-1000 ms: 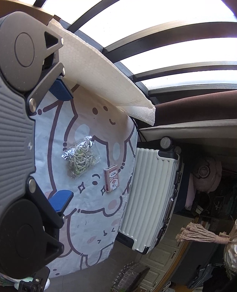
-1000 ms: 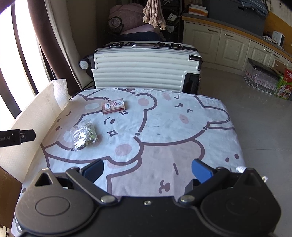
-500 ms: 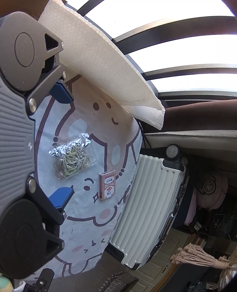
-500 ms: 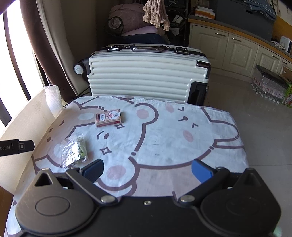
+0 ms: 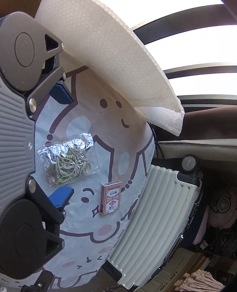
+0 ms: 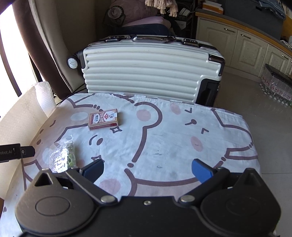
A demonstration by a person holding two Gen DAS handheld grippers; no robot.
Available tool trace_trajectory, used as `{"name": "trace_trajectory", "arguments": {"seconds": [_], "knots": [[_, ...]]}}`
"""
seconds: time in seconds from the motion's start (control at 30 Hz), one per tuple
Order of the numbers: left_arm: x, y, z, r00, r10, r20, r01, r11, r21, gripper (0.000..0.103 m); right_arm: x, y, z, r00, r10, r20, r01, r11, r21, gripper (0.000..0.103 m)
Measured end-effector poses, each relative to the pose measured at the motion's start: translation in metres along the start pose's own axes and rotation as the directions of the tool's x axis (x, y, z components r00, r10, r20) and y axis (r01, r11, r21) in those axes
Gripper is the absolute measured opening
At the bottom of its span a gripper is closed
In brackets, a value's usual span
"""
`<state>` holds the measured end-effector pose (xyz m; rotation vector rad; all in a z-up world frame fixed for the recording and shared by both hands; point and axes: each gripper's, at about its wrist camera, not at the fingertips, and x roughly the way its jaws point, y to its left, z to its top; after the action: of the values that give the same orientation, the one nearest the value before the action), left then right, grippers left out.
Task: Organize objects
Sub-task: 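Move the left tool to the bag of cords while the right tool approaches the card box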
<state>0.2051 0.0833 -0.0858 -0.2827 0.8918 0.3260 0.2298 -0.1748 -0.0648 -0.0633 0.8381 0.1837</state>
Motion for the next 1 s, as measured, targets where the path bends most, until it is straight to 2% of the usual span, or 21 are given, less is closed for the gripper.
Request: {"name": "trace_trajectory", "arguments": {"seconds": [0.13,0.5,0.7,0.83,0.93,1.0], "knots": [[0.025,-0.006,0.003,1.000,0.004,-0.011,-0.005,1.000,-0.026,0.097,0.018,-0.004,0.003,1.000,-0.004,-0.014,0.004,1.000,-0.004,0.103],[0.093,-0.021,0.001,0.992,0.083,-0.099,-0.081,0.997,0.017,0.100,0.070,0.008,0.014,0.999,0.005,-0.032,-0.006,0.999,-0.038,0.103],[0.106,-0.022,-0.002,0.992,0.058,-0.114,-0.056,0.998,0.019,0.100,0.097,0.022,0.026,1.000,0.014,-0.023,-0.016,0.998,-0.064,0.103],[0.112,-0.024,-0.005,0.986,-0.014,-0.164,0.014,1.000,-0.002,0.100,0.116,0.037,0.037,0.999,0.027,-0.025,-0.029,0.997,-0.073,0.103],[0.115,-0.023,-0.008,0.985,-0.006,-0.173,0.010,1.000,0.021,0.100,0.127,0.049,0.045,0.999,0.036,-0.028,-0.038,0.996,-0.082,0.103],[0.116,-0.017,-0.009,0.984,0.000,-0.177,0.005,1.000,0.026,0.096,0.133,0.059,0.050,0.999,0.041,-0.030,-0.043,0.995,-0.093,0.103]]}}
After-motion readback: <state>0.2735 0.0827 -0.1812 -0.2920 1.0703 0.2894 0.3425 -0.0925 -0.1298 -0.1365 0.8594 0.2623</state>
